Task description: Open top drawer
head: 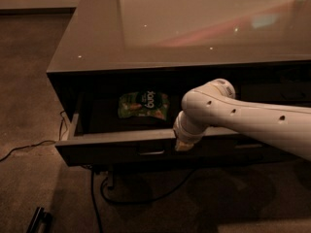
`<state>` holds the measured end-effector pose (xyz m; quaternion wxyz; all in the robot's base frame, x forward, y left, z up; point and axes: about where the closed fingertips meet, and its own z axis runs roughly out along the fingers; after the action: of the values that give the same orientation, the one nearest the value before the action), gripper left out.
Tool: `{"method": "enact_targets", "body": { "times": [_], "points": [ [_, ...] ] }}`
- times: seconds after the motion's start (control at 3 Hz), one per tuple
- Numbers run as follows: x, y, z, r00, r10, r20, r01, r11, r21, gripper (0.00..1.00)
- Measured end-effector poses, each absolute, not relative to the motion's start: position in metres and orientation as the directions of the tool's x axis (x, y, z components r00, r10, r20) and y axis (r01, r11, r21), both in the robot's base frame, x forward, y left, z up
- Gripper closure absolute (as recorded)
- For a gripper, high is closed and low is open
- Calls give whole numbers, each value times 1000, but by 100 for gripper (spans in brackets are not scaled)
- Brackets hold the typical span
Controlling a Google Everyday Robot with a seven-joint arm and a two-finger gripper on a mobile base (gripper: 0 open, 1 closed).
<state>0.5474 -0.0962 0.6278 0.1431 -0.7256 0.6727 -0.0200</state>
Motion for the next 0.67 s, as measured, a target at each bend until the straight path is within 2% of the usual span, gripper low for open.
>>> {"method": "enact_targets", "body": {
  "times": [0.33, 0.67],
  "points": [
    [529, -104, 635, 44, -989, -142, -968, -7, -251, 88],
    [525, -105, 633, 26, -990, -141, -970, 9, -242, 86]
  ]
}}
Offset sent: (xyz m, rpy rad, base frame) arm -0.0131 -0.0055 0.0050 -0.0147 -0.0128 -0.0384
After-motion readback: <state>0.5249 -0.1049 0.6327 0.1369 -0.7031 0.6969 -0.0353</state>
